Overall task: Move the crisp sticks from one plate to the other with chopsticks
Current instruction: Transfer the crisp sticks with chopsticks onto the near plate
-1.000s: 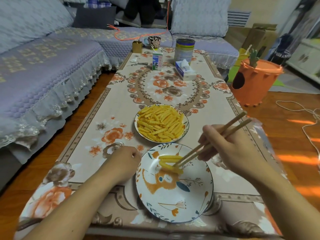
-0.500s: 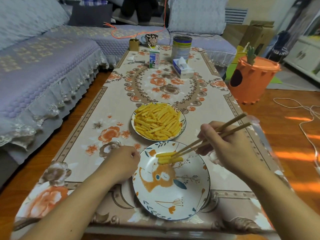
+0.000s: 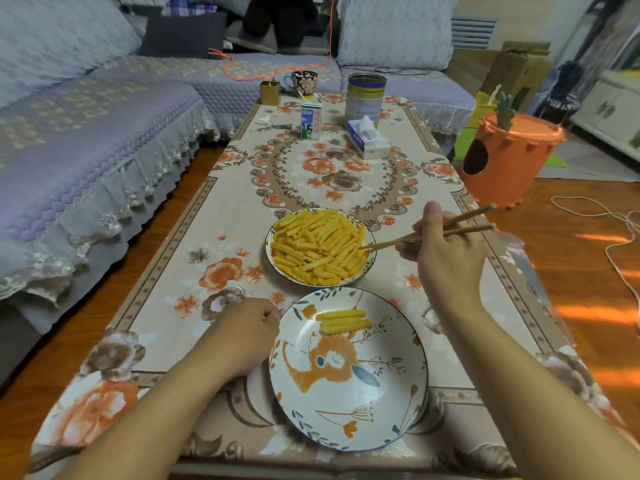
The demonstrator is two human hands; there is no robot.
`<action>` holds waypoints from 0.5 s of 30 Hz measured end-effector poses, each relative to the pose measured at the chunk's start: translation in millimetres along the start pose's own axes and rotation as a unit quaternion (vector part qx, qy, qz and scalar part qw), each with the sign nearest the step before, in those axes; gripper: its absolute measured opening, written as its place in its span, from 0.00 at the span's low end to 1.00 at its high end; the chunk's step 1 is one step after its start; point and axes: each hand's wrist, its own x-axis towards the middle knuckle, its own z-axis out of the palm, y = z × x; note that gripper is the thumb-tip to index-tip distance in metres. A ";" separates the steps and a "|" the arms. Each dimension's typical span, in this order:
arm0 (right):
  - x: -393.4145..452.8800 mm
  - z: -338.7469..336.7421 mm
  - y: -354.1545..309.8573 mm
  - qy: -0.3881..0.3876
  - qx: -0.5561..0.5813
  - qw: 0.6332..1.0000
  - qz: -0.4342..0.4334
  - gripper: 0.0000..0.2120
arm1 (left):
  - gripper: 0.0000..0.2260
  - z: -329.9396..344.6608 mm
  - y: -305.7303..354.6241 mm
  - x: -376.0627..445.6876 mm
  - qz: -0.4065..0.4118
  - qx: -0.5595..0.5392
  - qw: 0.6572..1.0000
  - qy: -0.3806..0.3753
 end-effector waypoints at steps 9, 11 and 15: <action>14.1 4.3 5.0 0.006 -0.001 0.999 0.053 0.24 | 0.13 -4.7 0.3 -5.5 0.004 0.004 1.000 0.002; 15.8 -0.8 4.7 0.019 0.024 0.998 0.060 0.24 | 0.13 -4.9 0.8 -5.4 0.003 0.009 1.000 0.005; 12.8 -11.1 -5.0 0.026 0.086 0.994 0.059 0.23 | 0.13 -3.6 -0.6 -2.9 0.003 0.008 1.000 0.008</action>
